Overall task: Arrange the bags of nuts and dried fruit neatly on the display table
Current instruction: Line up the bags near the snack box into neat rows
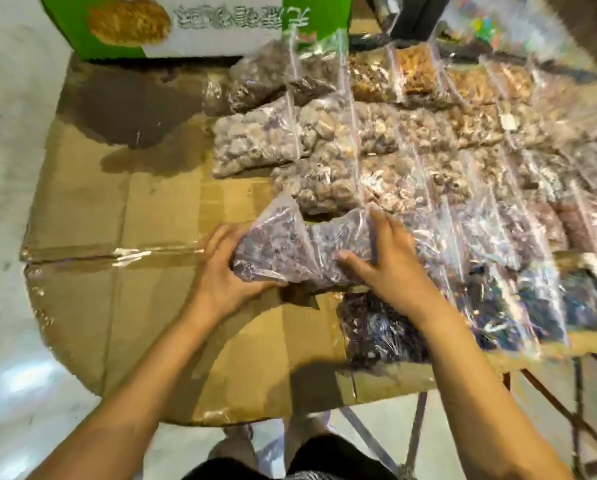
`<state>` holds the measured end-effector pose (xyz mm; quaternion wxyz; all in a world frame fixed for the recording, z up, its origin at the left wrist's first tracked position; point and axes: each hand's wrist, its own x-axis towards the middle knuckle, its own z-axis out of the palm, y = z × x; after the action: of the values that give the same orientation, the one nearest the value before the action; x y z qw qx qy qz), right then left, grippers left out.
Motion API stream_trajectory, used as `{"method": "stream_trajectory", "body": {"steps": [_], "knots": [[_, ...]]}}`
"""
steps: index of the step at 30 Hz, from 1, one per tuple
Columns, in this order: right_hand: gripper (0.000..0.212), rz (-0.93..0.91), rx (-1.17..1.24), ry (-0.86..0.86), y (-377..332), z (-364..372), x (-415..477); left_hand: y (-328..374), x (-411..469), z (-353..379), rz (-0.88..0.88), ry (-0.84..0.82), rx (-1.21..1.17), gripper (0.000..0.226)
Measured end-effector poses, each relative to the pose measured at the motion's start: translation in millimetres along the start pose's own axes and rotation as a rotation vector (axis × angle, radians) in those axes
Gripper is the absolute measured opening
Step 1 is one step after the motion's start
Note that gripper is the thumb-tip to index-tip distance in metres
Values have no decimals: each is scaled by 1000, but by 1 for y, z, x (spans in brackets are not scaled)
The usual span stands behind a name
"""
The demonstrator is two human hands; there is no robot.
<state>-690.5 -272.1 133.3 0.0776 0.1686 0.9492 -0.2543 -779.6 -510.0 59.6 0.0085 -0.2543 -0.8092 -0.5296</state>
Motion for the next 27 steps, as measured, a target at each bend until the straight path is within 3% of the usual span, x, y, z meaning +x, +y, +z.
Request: {"method": "stream_trajectory", "body": {"steps": [5,11,13,20,23,27], "knots": [[78,75,-16,121,7,-15,-23,15,-10,37,-92,-234,87,100],[63,191,-114,334,47,-29,-48,17,-4,29,-119,-321,243,120],[60,273,-91,399,58,-31,-52,20,-2,27,-53,-341,359,127],[49,343,-169,524,62,-14,-65,20,17,22,61,-308,401,111],[48,350,-103,517,68,-2,-67,23,20,21,71,-369,461,114],[22,331,199,585,75,-1,-69,44,19,22,-82,-383,402,125]]}}
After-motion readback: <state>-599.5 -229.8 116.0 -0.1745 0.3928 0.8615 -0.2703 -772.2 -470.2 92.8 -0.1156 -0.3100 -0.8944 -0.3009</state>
